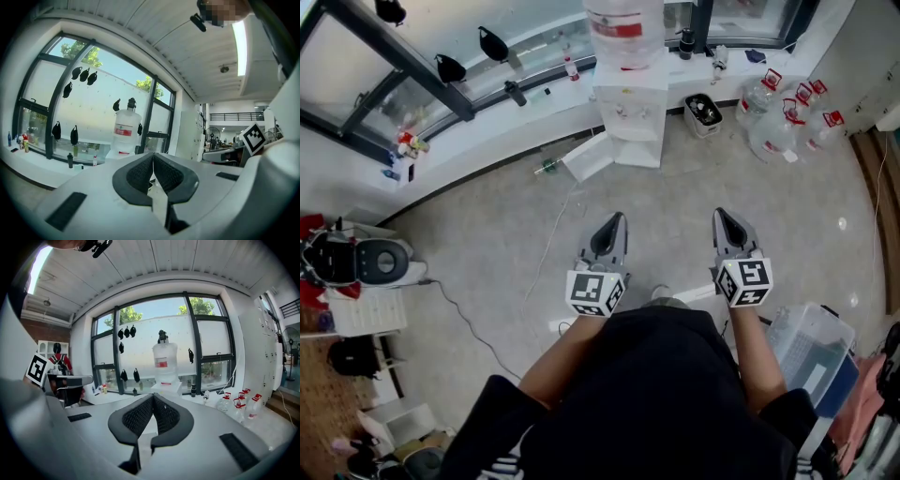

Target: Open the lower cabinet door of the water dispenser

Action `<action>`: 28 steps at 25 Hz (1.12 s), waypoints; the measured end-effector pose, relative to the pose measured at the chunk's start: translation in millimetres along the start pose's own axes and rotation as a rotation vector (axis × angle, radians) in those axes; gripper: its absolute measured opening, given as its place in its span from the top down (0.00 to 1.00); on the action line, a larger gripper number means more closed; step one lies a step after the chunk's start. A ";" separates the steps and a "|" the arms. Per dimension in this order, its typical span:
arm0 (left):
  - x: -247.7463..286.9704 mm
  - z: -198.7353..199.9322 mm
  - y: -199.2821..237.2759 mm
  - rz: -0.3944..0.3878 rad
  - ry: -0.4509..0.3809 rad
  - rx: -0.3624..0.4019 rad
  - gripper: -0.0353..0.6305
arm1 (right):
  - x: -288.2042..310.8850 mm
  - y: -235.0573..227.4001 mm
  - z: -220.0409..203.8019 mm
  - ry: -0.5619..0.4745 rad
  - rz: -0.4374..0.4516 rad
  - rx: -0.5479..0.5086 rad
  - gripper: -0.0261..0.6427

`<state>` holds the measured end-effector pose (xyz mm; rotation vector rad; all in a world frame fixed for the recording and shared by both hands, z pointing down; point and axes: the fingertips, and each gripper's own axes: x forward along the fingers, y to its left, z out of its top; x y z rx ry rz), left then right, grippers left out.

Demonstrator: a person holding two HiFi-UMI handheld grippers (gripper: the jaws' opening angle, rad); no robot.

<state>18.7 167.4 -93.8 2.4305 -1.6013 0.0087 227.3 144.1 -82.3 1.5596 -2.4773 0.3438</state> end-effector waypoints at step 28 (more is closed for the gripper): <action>-5.6 -10.8 -39.2 -0.020 0.032 0.050 0.94 | -36.0 -8.0 -1.0 -0.051 0.029 0.003 0.96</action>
